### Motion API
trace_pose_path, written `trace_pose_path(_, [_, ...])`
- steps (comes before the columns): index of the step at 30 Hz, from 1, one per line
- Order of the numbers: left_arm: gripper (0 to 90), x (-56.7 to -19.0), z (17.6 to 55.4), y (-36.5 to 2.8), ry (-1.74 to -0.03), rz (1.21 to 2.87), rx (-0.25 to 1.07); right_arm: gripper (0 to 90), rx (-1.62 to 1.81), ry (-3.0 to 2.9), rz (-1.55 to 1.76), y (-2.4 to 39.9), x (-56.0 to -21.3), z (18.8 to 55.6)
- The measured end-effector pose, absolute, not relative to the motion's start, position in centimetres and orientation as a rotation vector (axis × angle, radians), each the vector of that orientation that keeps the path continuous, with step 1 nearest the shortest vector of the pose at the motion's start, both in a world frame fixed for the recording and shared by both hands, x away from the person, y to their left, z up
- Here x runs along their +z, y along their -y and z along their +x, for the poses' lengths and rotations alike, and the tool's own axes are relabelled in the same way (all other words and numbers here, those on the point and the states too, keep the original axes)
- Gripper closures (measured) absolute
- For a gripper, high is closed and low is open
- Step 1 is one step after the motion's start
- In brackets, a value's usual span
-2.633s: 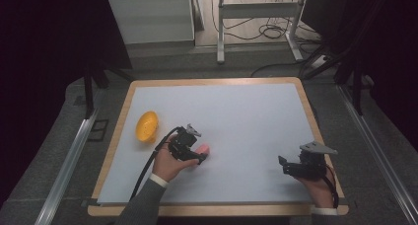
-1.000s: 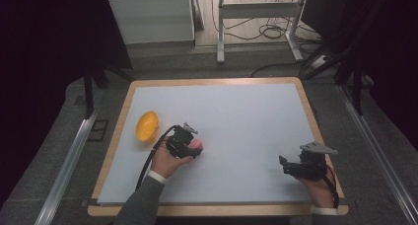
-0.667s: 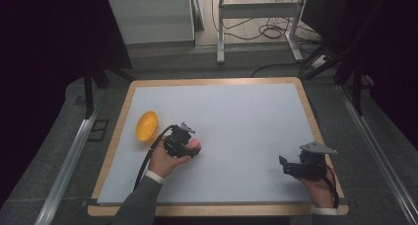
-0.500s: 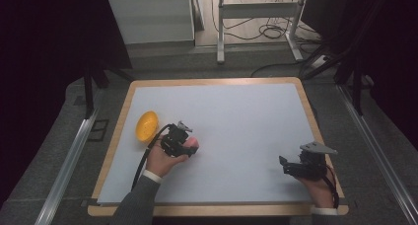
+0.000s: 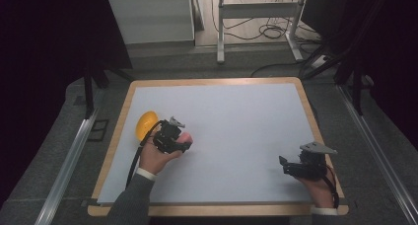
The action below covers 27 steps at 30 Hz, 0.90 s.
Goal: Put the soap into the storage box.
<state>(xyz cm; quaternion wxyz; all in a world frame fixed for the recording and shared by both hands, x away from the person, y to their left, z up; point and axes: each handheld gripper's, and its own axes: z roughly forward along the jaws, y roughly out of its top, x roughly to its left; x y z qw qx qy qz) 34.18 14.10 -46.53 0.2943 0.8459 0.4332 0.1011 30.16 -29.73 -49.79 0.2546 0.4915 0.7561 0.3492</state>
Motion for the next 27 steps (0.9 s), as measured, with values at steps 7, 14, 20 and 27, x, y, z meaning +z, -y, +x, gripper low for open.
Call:
trace_pose_path(7, [60.0,-46.4,34.3,-14.7,-1.164,2.243,0.280,8.0,0.945,-2.056,1.330,29.7,-49.9,30.2])
trace_pose_path(14, [60.0,-45.8,34.3,-15.2,-1.174,2.231,0.295,8.0,0.941,-2.058,1.335,29.7,-49.9,30.2])
trace_pose_path(20, [60.0,-45.2,34.4,-15.7,-1.178,2.222,0.317,8.0,0.942,-2.057,1.337,29.7,-49.9,30.2])
trace_pose_path(27, [60.0,-44.8,34.5,-16.2,-1.188,2.210,0.328,8.1,0.943,-2.054,1.338,29.8,-49.9,30.2])
